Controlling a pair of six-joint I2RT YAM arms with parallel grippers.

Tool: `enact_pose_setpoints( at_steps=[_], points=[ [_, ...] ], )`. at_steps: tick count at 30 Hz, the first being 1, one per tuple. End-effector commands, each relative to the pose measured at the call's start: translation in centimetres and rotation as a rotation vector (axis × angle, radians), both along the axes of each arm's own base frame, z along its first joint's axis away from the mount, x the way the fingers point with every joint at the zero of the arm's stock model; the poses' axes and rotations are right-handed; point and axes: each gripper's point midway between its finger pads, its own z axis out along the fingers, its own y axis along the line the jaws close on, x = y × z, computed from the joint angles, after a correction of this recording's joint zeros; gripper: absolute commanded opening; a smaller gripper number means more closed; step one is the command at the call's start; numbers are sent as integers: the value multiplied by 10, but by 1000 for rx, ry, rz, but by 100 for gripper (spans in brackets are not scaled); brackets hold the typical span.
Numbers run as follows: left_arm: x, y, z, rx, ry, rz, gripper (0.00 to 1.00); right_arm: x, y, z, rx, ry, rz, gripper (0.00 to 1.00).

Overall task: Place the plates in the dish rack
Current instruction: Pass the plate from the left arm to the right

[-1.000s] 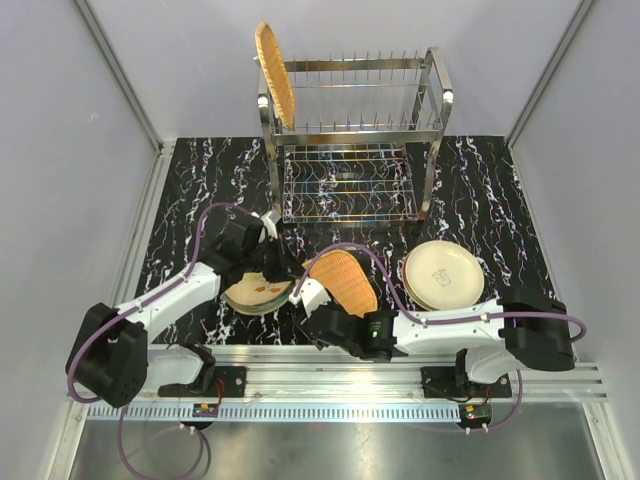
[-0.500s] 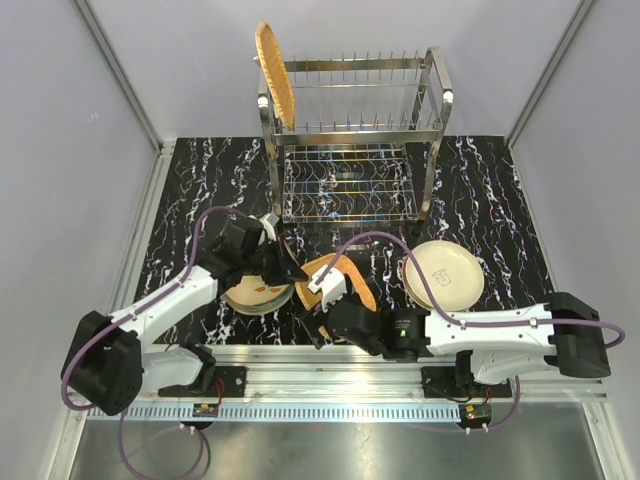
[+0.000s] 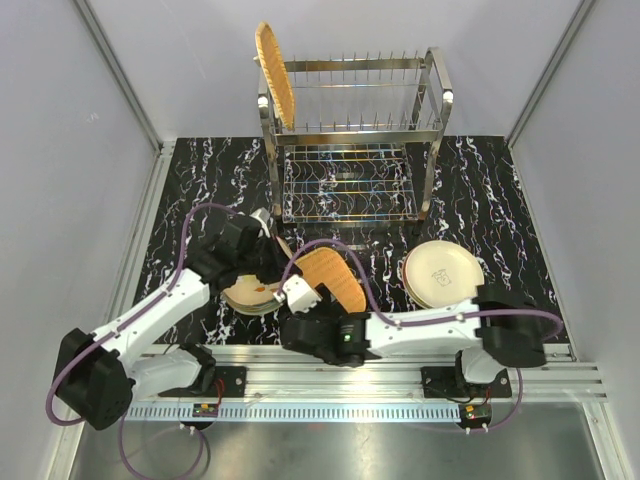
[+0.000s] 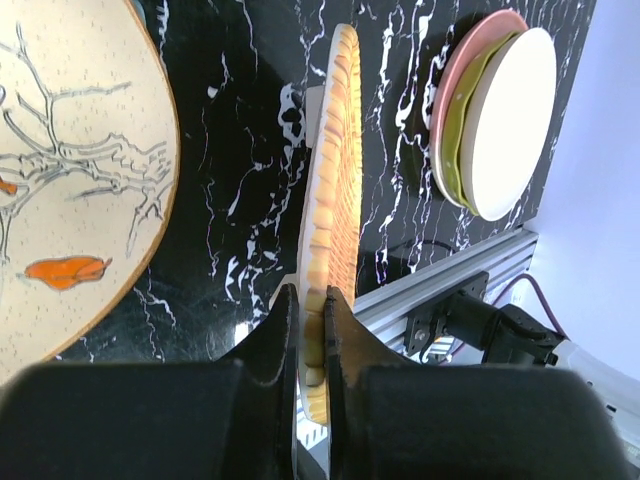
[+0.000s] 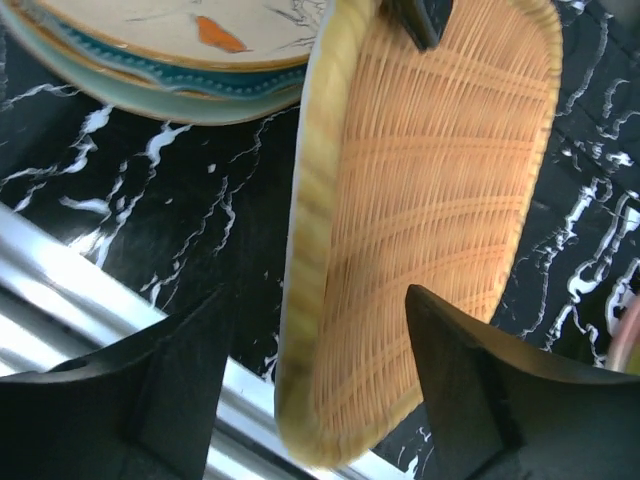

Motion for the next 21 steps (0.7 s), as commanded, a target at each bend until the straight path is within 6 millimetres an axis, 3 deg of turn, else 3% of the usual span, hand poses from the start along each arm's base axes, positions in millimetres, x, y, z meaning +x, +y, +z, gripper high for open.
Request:
enact_pose_setpoints(
  at_steps=[1, 9, 16, 17, 21],
  points=[
    [6, -12, 39, -88, -93, 9, 0, 21, 2, 11, -46, -124, -170, 72],
    [1, -8, 38, -51, -114, 24, 0, 32, -8, 1, -129, -200, -307, 53],
    [2, -4, 43, -29, -151, 20, 0, 38, -28, 14, -168, -281, -398, 23],
    [3, -4, 43, -25, -158, 22, 5, 39, -31, 16, -168, -294, -404, 15],
    [7, -6, 47, -25, -184, 9, 23, 36, -28, 23, -121, -294, -391, 1]
  ],
)
